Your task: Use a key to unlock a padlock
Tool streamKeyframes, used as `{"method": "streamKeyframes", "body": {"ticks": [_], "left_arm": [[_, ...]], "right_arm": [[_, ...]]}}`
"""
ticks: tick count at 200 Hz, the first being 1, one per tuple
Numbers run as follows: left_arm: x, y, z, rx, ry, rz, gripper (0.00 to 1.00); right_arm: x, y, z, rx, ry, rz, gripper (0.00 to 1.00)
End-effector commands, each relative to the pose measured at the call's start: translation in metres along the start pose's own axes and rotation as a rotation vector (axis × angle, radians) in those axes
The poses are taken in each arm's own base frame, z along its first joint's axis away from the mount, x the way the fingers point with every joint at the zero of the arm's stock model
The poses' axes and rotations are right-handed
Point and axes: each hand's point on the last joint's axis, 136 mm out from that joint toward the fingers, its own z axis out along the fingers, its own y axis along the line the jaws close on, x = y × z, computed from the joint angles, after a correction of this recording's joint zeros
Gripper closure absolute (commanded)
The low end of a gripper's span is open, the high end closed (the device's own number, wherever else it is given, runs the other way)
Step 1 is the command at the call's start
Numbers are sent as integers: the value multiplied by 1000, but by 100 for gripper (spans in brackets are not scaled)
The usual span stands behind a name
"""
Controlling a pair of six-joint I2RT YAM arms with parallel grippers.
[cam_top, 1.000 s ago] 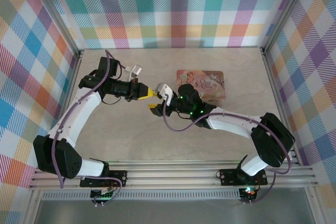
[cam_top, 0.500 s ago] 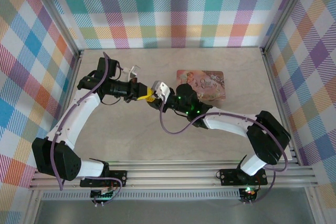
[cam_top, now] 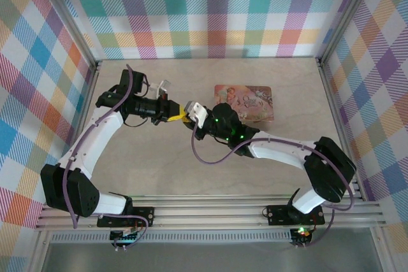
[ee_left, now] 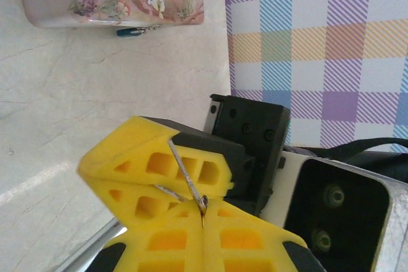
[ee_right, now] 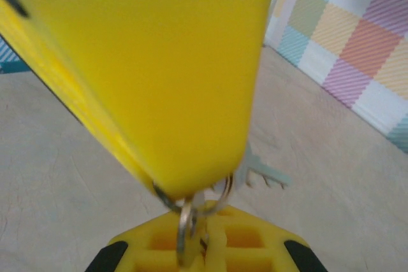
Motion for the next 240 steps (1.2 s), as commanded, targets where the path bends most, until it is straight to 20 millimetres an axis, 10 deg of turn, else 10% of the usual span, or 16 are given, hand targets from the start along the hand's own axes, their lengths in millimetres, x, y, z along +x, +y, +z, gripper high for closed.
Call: {"method": "streamKeyframes", "body": {"ticks": [1, 93, 151, 192, 240], "left_arm": [[-6, 20, 10, -64, 9, -72, 100], [-23, -2, 0, 5, -79, 140, 48], [-33, -23, -10, 79, -148, 503, 46], [11, -41, 4, 146, -95, 812, 45], [35, -38, 15, 221, -9, 787, 45]], "right_arm": [[-35, -3, -24, 16, -65, 19, 100], [8, 21, -58, -301, 198, 386, 100], [9, 20, -69, -463, 265, 466, 100], [5, 24, -79, -516, 296, 414, 100], [4, 32, -87, -564, 299, 419, 100]]}}
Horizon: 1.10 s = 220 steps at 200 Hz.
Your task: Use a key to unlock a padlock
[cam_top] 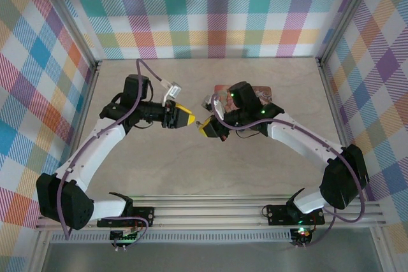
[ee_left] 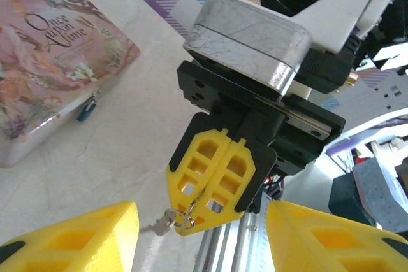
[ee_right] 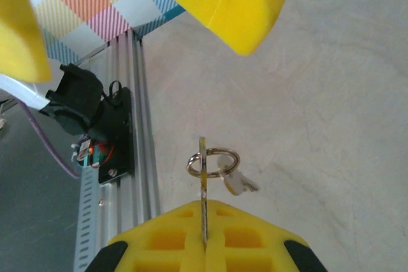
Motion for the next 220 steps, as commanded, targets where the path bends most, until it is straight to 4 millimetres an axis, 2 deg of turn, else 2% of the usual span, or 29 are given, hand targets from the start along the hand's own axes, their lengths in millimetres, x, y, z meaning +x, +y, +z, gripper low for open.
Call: {"method": "streamKeyframes", "body": {"ticks": [1, 24, 66, 108, 123, 140, 149, 171, 193, 220], "left_arm": [[8, -12, 3, 82, 12, 57, 45], [16, -19, 5, 114, 36, 58, 46], [21, -13, 12, 116, 72, 18, 47], [27, -6, 24, 115, 117, -24, 54], [27, -6, 28, 121, 125, -30, 64], [26, -5, 30, 118, 128, -41, 91], [26, -2, 30, 102, 129, -51, 100], [26, 4, 31, 71, 117, -74, 100], [26, 14, 30, 11, 84, -116, 100], [22, 39, 25, -74, 8, -229, 100]], "right_arm": [[1, 15, -5, -67, 9, -21, 100], [3, 15, -5, -67, 8, -21, 100], [1, 19, -6, -87, -4, -15, 100], [1, 20, -6, -99, -11, -5, 100], [2, 20, -4, -105, -8, 1, 100], [2, 19, -3, -102, -8, 5, 100], [3, 18, -3, -97, -10, 6, 100], [0, 14, -5, -57, -29, -1, 100], [-5, 3, -12, 28, -79, 22, 70], [-19, -10, -37, 111, -231, 94, 49]]}}
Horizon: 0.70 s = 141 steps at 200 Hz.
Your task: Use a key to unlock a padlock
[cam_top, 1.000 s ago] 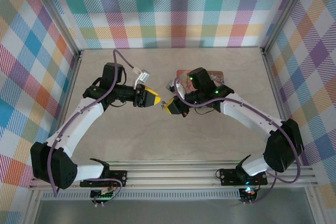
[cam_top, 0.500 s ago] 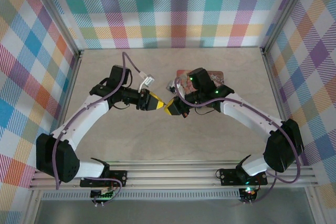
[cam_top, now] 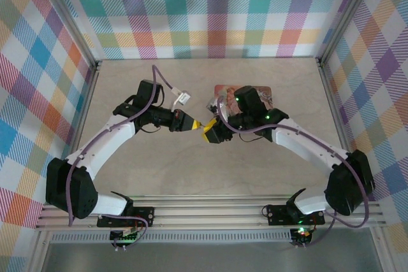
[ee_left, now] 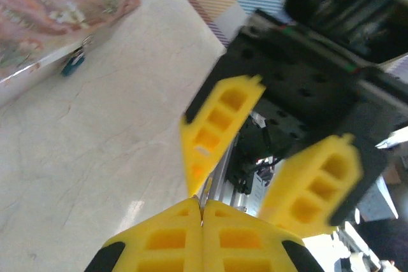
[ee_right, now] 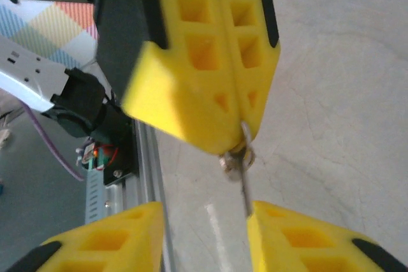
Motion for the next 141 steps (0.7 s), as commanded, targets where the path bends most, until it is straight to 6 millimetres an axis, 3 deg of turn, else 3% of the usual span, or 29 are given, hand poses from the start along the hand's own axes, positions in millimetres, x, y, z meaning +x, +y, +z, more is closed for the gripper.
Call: {"method": "streamKeyframes", "body": {"ticks": [1, 24, 46, 83, 141], "left_arm": [[-12, 15, -8, -66, -97, -91, 100], [-26, 23, -14, -57, -215, -153, 100], [-35, 22, -16, -25, -279, -206, 100], [-51, 14, -17, 44, -344, -250, 100], [-54, -10, -4, 96, -314, -215, 100]], "right_arm": [[-29, -10, -26, 81, -176, 49, 48], [-40, -29, -50, 169, -309, 227, 38], [-44, -33, -59, 185, -351, 344, 36], [-50, -31, -48, 81, -353, 465, 39], [-66, -34, -27, -72, -351, 559, 51]]}}
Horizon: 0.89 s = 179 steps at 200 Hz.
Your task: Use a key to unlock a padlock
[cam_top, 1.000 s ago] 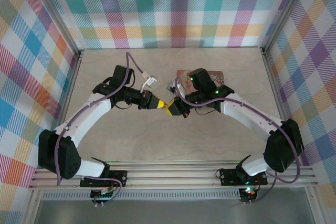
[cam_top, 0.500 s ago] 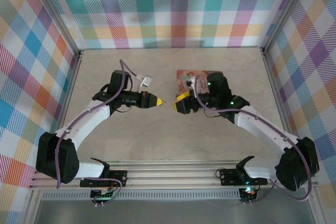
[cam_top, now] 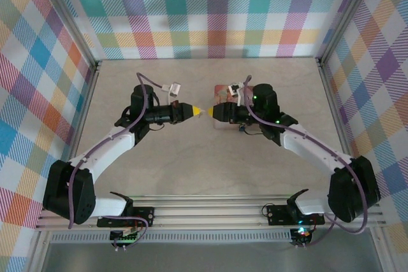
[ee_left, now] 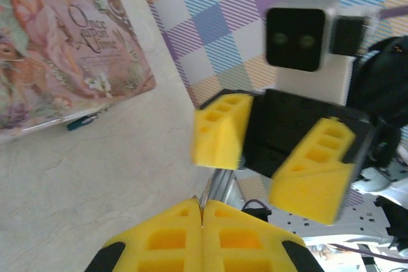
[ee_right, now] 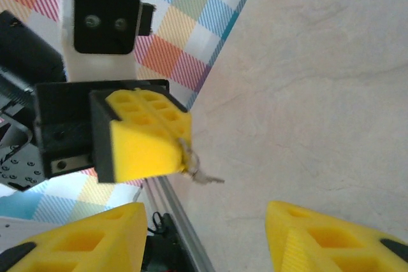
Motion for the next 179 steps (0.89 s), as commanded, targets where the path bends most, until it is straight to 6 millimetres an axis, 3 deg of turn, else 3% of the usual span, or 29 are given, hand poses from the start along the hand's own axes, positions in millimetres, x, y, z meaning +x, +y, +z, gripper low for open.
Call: {"method": "streamKeyframes", "body": {"ticks": [1, 105, 159, 179], "left_arm": [[-6, -26, 2, 59, -15, 48, 100], [-4, -30, 4, 63, -3, 50, 100], [-5, -28, 3, 52, -16, 51, 100], [-5, -26, 3, 40, -18, 45, 100]], "right_arm": [[-12, 25, 5, -116, 0, 18, 51], [-11, 33, 12, -190, 27, 29, 83], [-8, 34, 13, -192, 39, 34, 78], [-3, 37, 12, -211, 54, 5, 90]]}}
